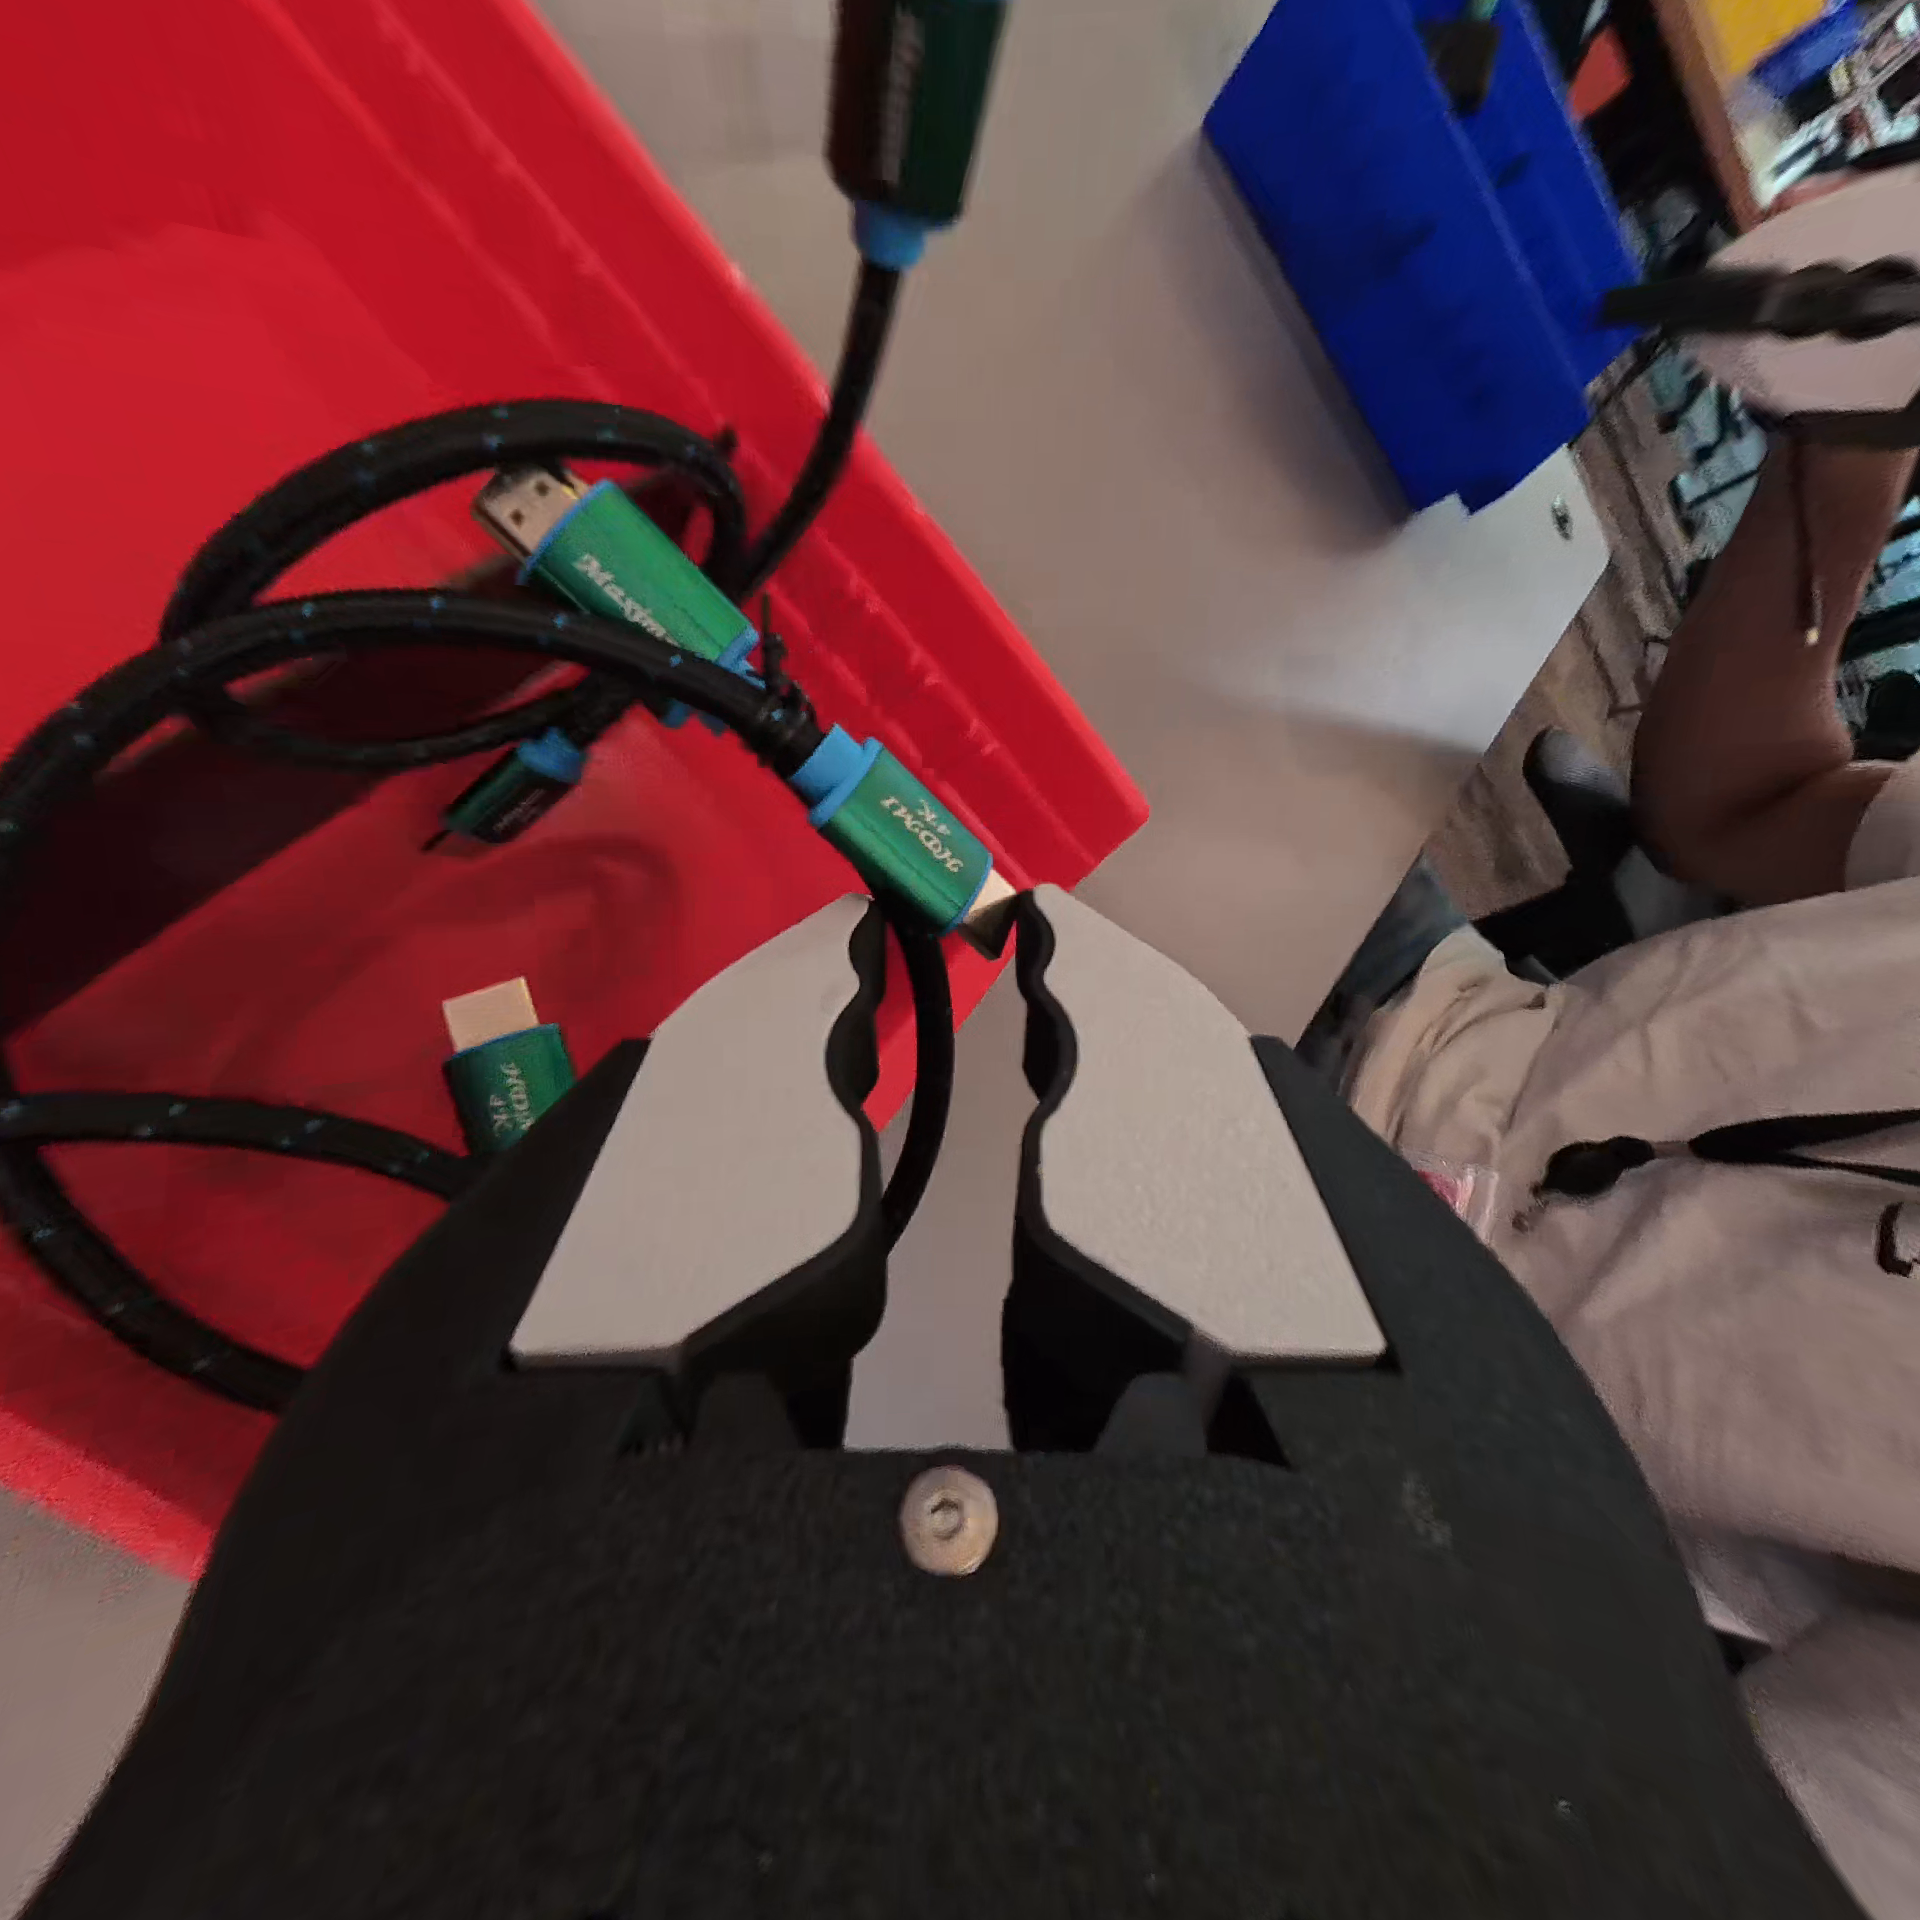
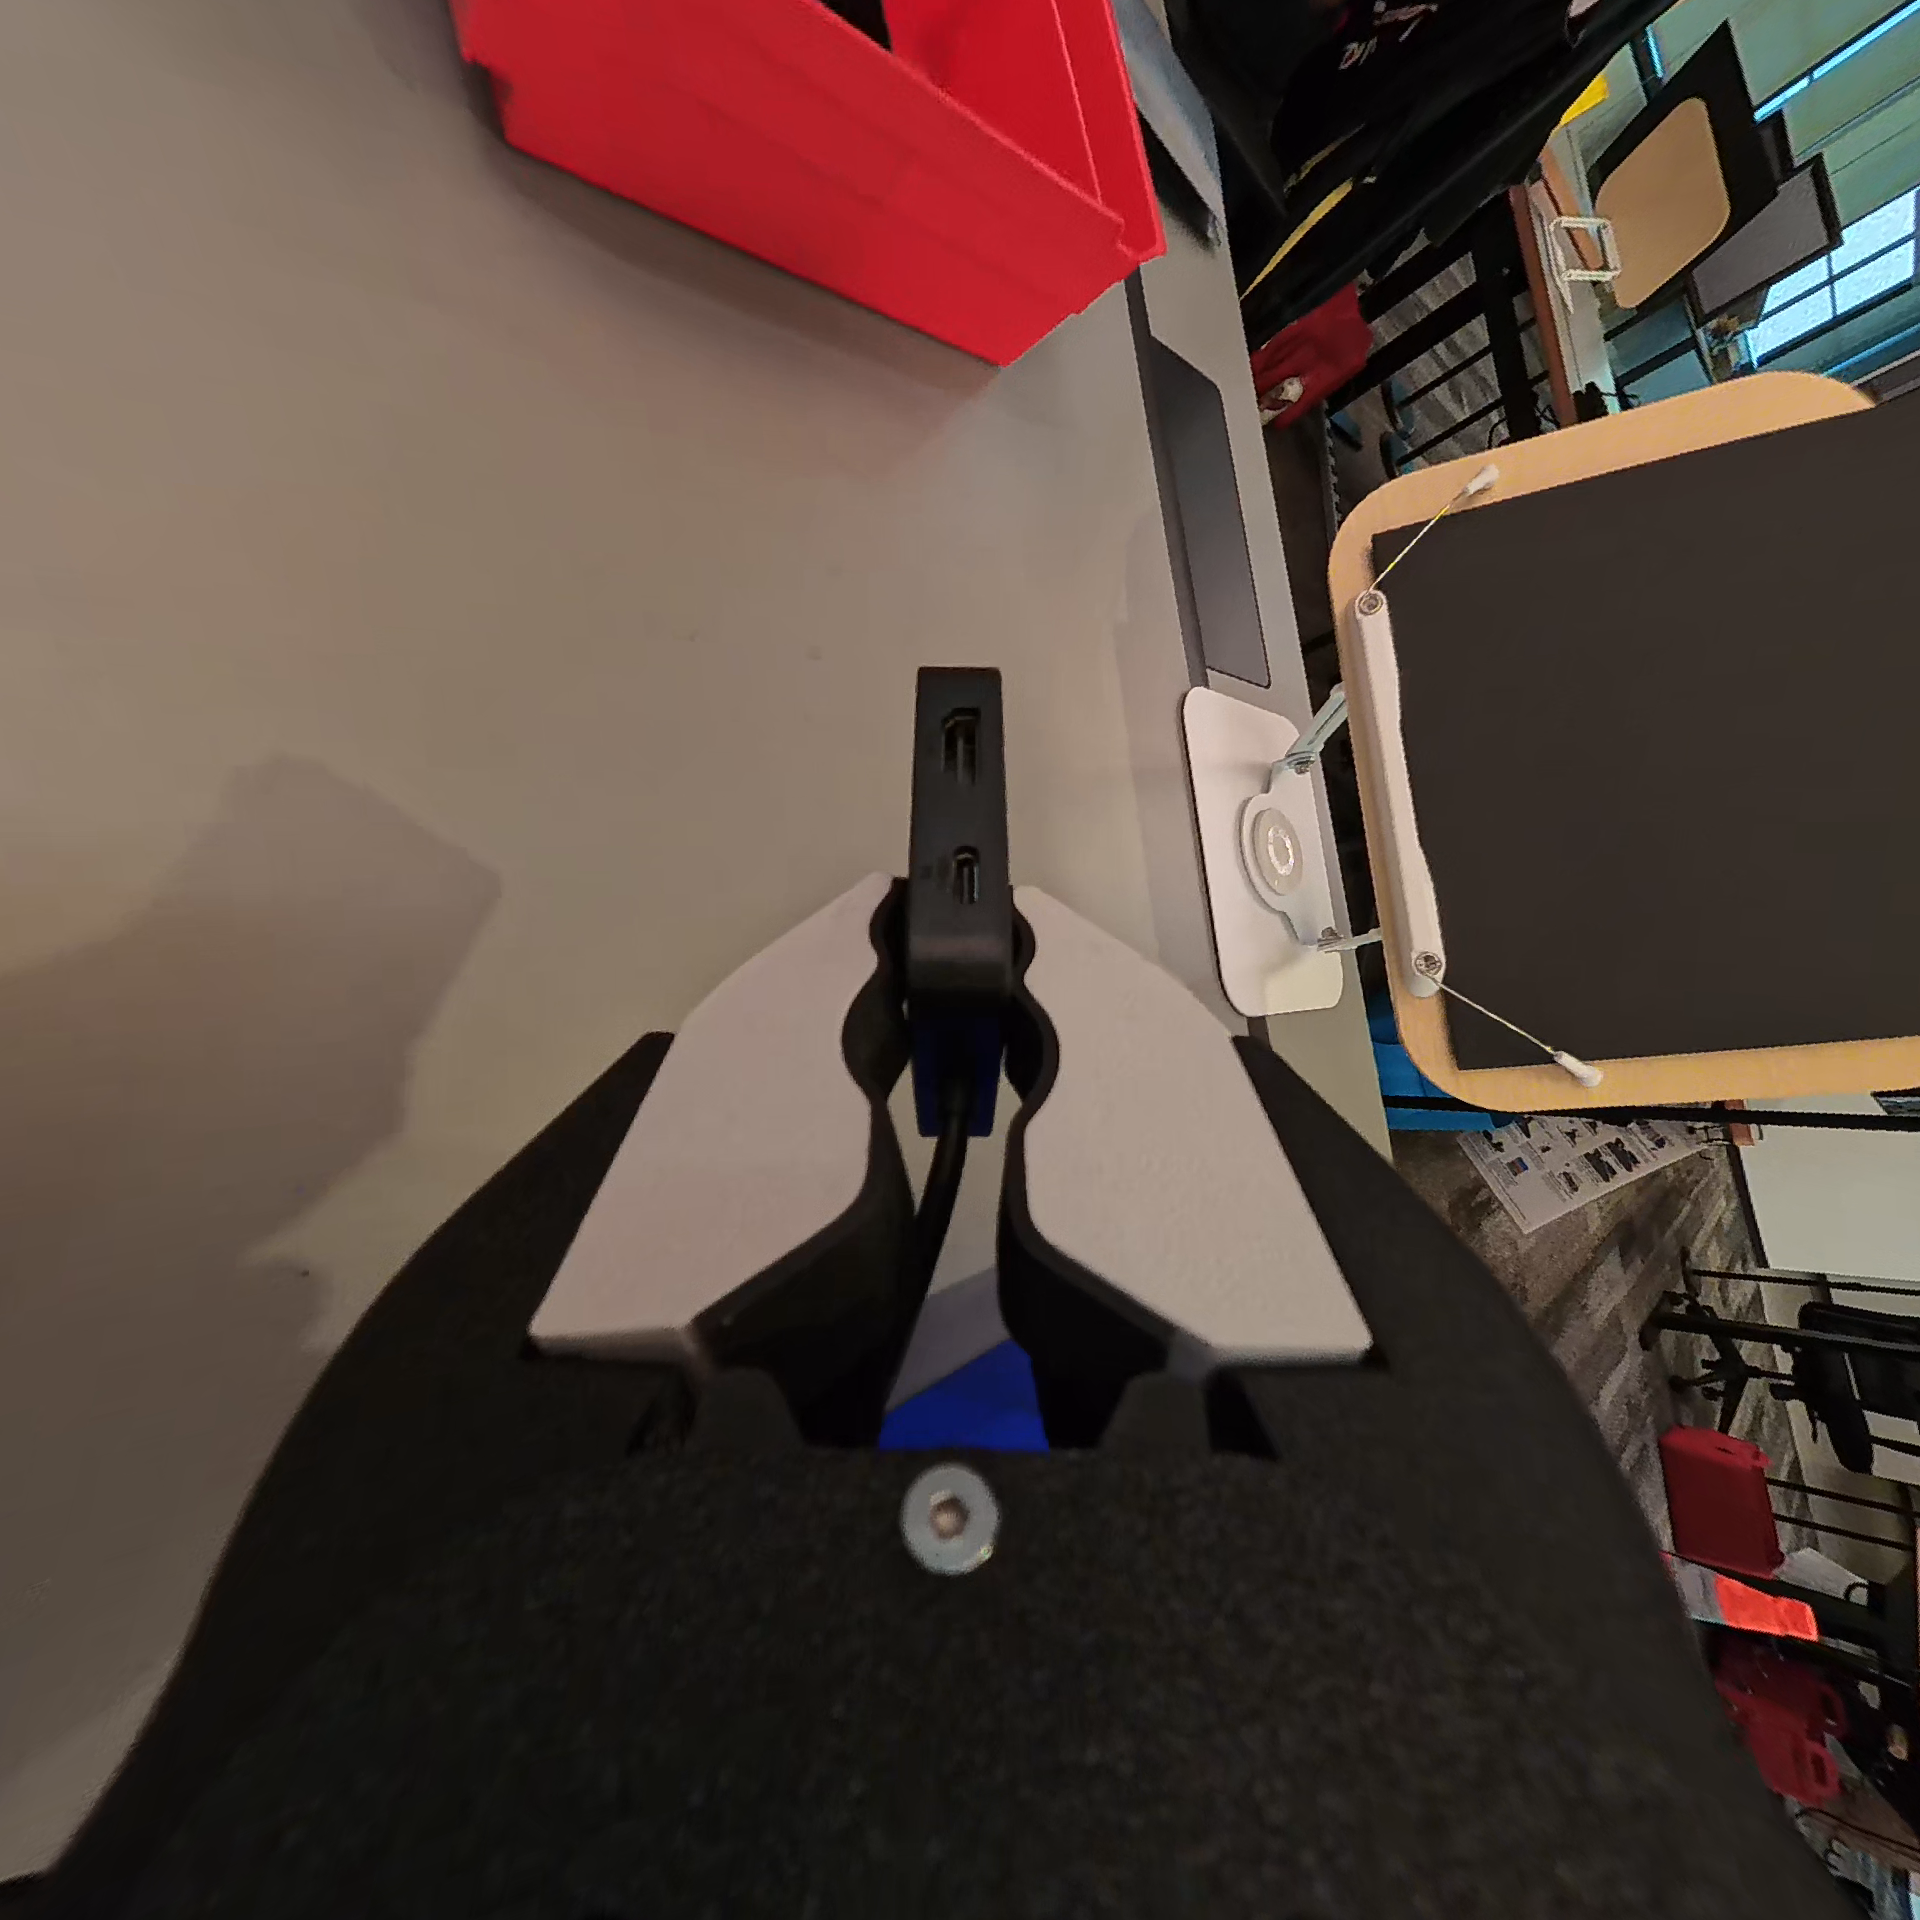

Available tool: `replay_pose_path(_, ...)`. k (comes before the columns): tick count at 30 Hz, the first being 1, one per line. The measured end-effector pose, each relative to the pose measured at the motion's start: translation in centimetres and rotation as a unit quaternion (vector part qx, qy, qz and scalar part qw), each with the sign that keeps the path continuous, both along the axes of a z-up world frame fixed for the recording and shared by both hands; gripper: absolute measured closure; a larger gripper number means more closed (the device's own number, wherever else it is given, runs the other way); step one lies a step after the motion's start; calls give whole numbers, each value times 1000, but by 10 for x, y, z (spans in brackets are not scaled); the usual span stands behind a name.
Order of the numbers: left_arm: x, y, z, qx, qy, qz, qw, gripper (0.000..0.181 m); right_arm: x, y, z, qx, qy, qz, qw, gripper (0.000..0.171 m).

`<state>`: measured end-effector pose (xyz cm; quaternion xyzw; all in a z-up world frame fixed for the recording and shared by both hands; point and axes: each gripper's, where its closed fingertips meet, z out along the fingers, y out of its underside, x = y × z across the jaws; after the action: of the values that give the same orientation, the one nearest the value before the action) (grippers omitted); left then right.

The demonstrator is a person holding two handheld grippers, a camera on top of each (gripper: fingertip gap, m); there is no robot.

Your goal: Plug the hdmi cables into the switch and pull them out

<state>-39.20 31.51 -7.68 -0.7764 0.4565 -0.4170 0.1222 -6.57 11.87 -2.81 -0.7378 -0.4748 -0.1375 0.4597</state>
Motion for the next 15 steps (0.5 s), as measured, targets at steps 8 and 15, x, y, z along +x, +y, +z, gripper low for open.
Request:
replay_pose_path(8, 17, -20, 29, -230, -123, -31, 965, 159, -4, -3, 5, 6, -5, 4, 1000, 156)
replay_pose_path(15, 14, -7, 77, -164, -205, -42, 964, 159, -2, -5, 9, 11, -4, 1, 1000, 156)
